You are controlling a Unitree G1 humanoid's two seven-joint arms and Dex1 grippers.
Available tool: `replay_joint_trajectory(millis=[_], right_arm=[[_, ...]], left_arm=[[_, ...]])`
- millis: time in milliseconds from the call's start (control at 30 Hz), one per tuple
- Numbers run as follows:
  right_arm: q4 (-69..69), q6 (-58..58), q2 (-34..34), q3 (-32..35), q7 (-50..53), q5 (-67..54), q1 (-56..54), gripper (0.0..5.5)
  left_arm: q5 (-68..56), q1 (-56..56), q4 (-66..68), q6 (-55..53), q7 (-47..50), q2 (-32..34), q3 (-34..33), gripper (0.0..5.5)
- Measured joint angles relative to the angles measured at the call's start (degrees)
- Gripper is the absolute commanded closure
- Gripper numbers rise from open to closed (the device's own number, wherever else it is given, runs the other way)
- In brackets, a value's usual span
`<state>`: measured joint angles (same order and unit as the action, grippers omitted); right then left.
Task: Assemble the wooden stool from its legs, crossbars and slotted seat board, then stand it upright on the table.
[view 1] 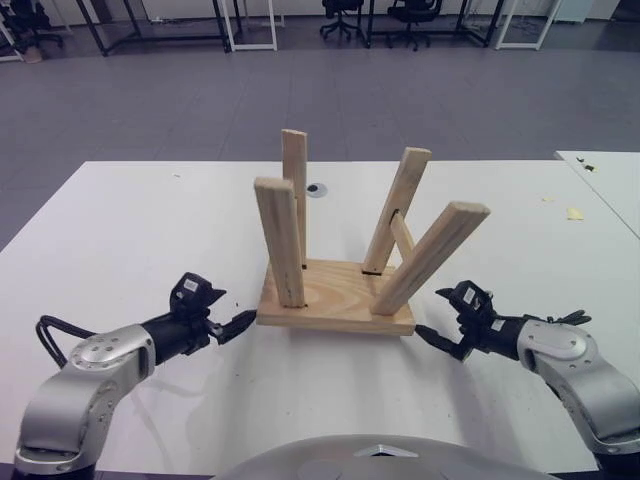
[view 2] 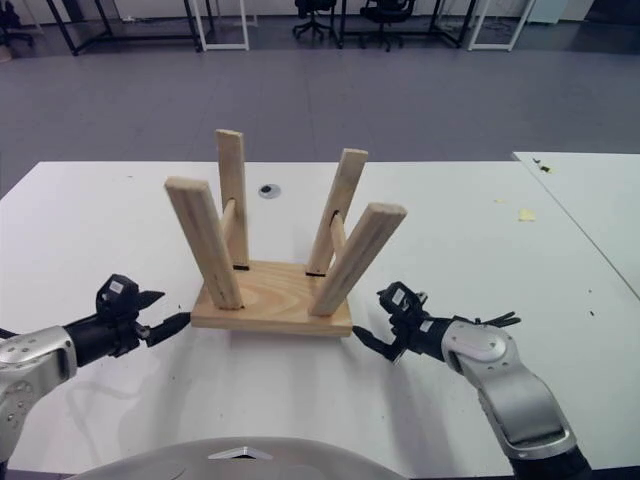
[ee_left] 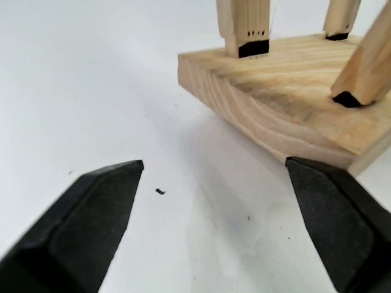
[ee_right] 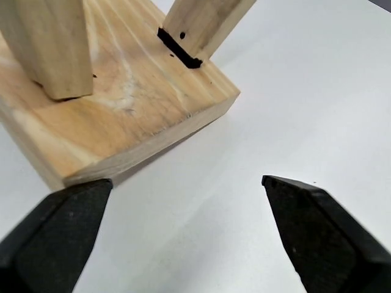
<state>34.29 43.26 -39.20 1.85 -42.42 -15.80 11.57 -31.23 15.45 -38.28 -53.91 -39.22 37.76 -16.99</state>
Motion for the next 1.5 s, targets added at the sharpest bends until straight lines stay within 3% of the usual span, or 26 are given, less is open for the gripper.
replay_joint_trajectory(millis=[167,533,833,1133,1200,1367,1500], right_arm=[[7.04,3.52,-3.28,6.27,-1.34,-5.5,-0.47,0.9],[11.96,8.12,-7.85,10.81,-1.8,-13.67,-0.79,0.9],[12.3,8.54,-11.84,11.78,-2.44,-15.55,-1.11,0.9],[7.71,2.95,-19.94,8.93,-10.41,-12.46,2.24,0.9],[5.94,0.84,-19.12,5.32,-12.72,-13.46,0.16,0.9],[-2.48,-1.78,-10.71,-4.82,-13.73,-14.4,-11.05,1.86],[-6.33,-4.35,-9.86,-10.17,-16.11,-11.59,-13.57,2.63]], left_arm=[[-2.66,2.27,-0.71,-0.7,-4.68,4.18,-2.97,1.18],[-8.75,1.64,-0.71,-0.66,-7.4,7.52,-9.32,1.18],[-10.93,1.98,-0.7,-0.33,-7.89,8.07,-9.59,1.18],[-13.12,3.81,10.54,5.86,-27.4,16.85,-12.57,1.18],[-13.03,3.35,11.35,7.11,-30.42,18.77,-10.33,1.18],[-8.38,-0.97,12.75,11.24,-31.05,19.17,1.04,1.15],[-3.5,-6.41,15.75,15.31,-28.39,16.14,9.59,1.15]])
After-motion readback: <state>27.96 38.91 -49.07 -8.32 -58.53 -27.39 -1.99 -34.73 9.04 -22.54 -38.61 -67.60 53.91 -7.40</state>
